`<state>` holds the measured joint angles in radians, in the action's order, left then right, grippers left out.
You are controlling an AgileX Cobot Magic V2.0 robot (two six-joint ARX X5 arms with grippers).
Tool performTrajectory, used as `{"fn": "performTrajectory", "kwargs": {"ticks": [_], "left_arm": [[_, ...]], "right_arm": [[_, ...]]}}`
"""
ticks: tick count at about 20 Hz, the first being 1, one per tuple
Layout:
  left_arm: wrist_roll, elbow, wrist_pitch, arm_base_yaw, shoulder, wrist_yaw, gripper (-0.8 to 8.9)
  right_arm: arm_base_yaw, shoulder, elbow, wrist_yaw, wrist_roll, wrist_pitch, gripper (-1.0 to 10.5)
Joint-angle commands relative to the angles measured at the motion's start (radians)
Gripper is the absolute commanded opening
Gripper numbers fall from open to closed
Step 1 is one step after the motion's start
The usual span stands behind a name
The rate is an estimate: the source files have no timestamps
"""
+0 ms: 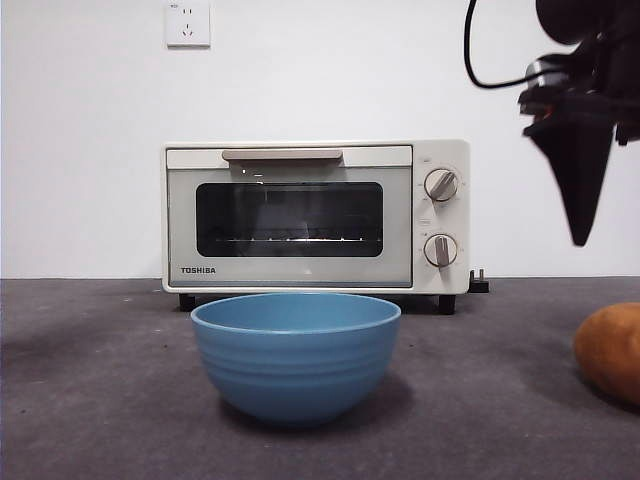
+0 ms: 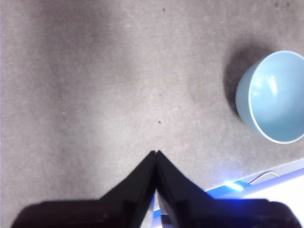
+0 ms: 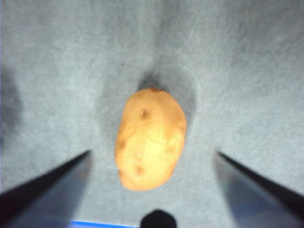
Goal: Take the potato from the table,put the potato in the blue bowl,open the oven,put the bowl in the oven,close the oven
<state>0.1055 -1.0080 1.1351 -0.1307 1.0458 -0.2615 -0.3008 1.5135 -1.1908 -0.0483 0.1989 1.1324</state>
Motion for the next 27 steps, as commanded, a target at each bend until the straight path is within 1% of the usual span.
{"fn": "performTrajectory", "kwargs": {"ticks": [1,6,9,10,12,13,15,16,18,20,22,24,26,27], "left_arm": [[-0.003,0.002,-0.006,-0.008,0.002,-0.001,-0.04],[-0.004,0.002,-0.008,-0.008,0.002,0.000,-0.04],[-0.004,0.002,-0.029,-0.008,0.002,0.000,-0.04],[-0.003,0.002,-0.035,-0.008,0.002,0.000,-0.04],[-0.003,0.002,-0.043,-0.008,0.002,0.000,-0.04],[-0.003,0.002,-0.048,-0.008,0.002,0.000,-0.04],[-0.003,0.002,-0.053,-0.008,0.002,0.000,-0.04],[-0.003,0.002,-0.056,-0.008,0.002,0.000,-0.04],[-0.003,0.002,-0.059,-0.008,0.002,0.000,-0.04],[-0.004,0.002,-0.058,-0.008,0.002,0.000,-0.04],[-0.004,0.002,-0.063,-0.008,0.002,0.000,-0.04],[-0.003,0.002,-0.077,-0.008,0.002,0.000,-0.04],[-0.002,0.002,-0.092,-0.008,0.002,0.000,-0.04],[0.000,0.002,-0.101,-0.008,0.002,0.000,-0.04]], "right_arm": [[-0.001,0.035,0.029,-0.002,0.011,-0.036,5.7],[-0.001,0.061,0.154,-0.024,0.042,-0.160,5.6],[-0.001,0.061,0.236,-0.080,0.063,-0.261,5.6],[-0.001,0.061,0.256,-0.082,0.074,-0.290,5.1],[-0.001,0.061,0.278,-0.082,0.098,-0.326,3.8],[-0.001,0.061,0.278,-0.080,0.097,-0.325,3.0],[-0.001,0.061,0.278,-0.073,0.097,-0.323,0.4],[-0.001,0.061,0.278,-0.071,0.096,-0.323,-0.2],[-0.001,0.058,0.271,-0.066,0.092,-0.321,-0.1],[-0.001,0.037,0.214,-0.074,0.086,-0.233,0.0],[-0.006,-0.006,0.124,-0.076,0.078,-0.129,0.0],[-0.026,-0.049,0.033,-0.076,0.078,-0.061,0.0],[-0.055,-0.073,-0.040,-0.100,0.078,-0.041,0.0],[-0.075,-0.073,-0.070,-0.128,0.077,-0.037,0.0]]}}
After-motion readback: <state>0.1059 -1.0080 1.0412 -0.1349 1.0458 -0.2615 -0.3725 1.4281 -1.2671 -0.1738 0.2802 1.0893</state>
